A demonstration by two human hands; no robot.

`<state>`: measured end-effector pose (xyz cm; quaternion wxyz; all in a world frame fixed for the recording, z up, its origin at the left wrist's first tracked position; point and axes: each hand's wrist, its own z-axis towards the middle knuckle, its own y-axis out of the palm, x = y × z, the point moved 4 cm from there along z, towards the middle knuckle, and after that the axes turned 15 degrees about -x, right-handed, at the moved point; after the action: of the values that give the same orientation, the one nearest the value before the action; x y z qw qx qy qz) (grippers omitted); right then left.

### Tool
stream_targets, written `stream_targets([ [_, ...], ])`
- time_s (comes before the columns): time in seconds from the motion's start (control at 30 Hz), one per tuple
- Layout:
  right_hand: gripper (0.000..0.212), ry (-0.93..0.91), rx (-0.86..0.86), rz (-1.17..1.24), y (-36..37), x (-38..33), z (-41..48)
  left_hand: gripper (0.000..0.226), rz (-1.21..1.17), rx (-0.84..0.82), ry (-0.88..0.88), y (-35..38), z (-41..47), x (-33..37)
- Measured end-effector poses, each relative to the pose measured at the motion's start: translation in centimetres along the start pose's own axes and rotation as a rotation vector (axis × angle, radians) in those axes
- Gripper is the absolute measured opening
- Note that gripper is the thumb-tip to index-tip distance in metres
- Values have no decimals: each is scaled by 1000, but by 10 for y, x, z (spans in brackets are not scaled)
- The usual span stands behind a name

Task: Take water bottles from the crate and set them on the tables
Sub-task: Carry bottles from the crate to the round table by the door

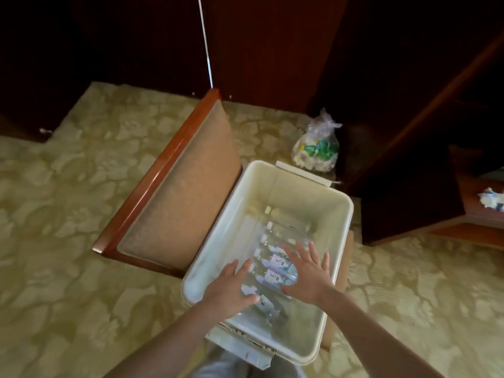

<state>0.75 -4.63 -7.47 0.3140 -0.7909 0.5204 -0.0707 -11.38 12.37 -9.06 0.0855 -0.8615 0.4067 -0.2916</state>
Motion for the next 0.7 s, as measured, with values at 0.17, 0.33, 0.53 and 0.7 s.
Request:
stream_targets([
  [0.17,105,10,-74,-23,10,11,35,93,-20,-54,-51,6,35,-20],
  [0.33,105,-31,-147,-73,11,15,70,94,-165,-51,-123,15,58,-33],
  [0.53,99,-122,-231,-158,15,17,127,93,-319,-43,-198,33,93,-37],
  [0.7,95,-209,-305,-259,24,21,177,95,-440,-48,-288,47,127,-41],
])
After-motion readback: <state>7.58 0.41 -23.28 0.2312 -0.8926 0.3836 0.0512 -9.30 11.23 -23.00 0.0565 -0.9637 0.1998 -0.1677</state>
